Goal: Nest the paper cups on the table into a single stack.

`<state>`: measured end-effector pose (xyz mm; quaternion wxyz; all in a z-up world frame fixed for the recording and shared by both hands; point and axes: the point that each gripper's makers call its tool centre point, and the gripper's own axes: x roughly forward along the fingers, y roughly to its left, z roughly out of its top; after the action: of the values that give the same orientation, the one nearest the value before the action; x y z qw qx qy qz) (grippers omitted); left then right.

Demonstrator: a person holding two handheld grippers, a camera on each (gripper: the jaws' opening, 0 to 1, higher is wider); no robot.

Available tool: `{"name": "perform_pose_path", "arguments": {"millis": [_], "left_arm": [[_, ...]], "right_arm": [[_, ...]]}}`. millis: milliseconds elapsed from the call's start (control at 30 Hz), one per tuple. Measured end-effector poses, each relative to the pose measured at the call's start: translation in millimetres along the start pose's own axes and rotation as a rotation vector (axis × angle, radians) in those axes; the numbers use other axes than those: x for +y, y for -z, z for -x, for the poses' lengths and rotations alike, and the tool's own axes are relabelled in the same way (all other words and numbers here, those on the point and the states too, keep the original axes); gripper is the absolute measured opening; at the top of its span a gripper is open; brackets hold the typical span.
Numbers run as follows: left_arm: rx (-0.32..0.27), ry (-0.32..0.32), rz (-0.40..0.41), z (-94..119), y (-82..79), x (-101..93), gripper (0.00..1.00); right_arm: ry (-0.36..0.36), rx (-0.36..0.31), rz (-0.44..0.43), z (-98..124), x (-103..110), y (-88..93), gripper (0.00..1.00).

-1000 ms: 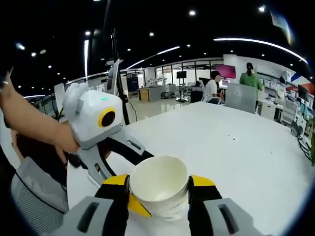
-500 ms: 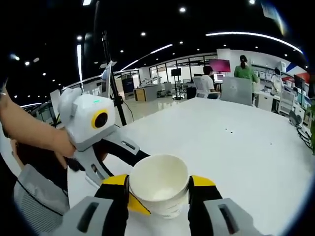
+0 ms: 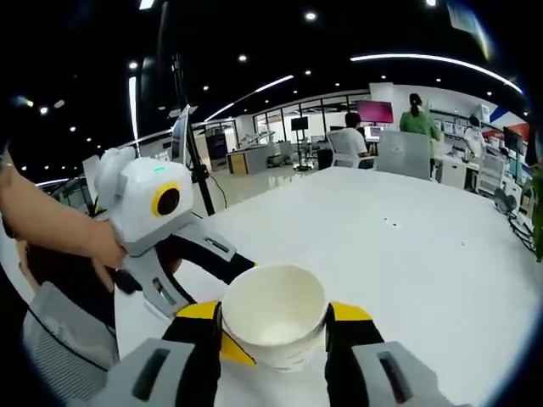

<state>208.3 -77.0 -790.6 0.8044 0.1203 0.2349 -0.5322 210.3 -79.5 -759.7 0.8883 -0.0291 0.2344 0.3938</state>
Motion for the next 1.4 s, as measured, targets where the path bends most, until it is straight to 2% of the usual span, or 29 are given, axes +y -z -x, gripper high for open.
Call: {"name": "perform_pose_path", "arguments": {"millis": [133, 300, 400, 533, 733, 867, 933, 1000, 1100, 1233, 1333, 1367, 1400], "left_arm": [[-0.027, -0.014, 0.007, 8.6, -1.8, -1.8, 0.45], [-0.056, -0.037, 0.018, 23.2, -6.2, -8.1, 0.49], [-0.074, -0.059, 0.031, 33.3, -7.4, -10.6, 0.55], [-0.132, -0.138, 0.085, 52.1, -7.5, -5.9, 0.7], [-0.173, -0.159, 0.106, 80.0, -4.1, -20.5, 0.73], [-0.198, -0.169, 0.122, 93.2, -3.4, -28.0, 0.78], [-0.16, -0.228, 0.149, 100.0, 5.5, -26.4, 0.84], [-0.175, -0.223, 0.137, 102.8, 5.6, -32.0, 0.85], [-0.185, -0.223, 0.153, 108.1, 11.5, -40.8, 0.87], [-0.148, -0.234, 0.13, 108.8, 22.7, -49.8, 0.91], [-0.188, -0.224, 0.181, 110.5, 20.2, -54.9, 0.95], [-0.23, -0.22, 0.202, 111.9, 15.0, -57.5, 0.96], [-0.237, -0.219, 0.205, 112.3, 14.1, -58.0, 0.97]], "right_arm": [[-0.005, -0.021, -0.02, 6.9, -0.4, -1.2, 0.52], [0.001, -0.04, -0.001, 15.9, -1.7, -4.1, 0.6], [0.014, -0.062, 0.016, 27.5, -0.6, -3.5, 0.68], [0.031, -0.069, 0.032, 46.9, 1.0, 5.6, 0.78], [0.05, -0.075, 0.05, 75.5, 2.9, 20.6, 0.9], [0.073, -0.077, 0.062, 95.1, 1.0, 29.4, 0.94], [0.101, -0.089, 0.04, 107.5, -3.1, 33.8, 0.96], [0.109, -0.098, 0.028, 112.4, -3.8, 35.5, 1.0], [0.133, -0.096, 0.03, 124.7, -5.1, 45.3, 1.0], [0.146, -0.077, 0.044, 133.0, -1.8, 55.9, 1.0], [0.149, -0.065, 0.038, 136.5, 0.2, 64.2, 1.0], [0.152, -0.058, 0.037, 137.9, 1.8, 69.2, 1.0], [0.152, -0.053, 0.034, 138.2, 2.3, 71.8, 1.0]]}}
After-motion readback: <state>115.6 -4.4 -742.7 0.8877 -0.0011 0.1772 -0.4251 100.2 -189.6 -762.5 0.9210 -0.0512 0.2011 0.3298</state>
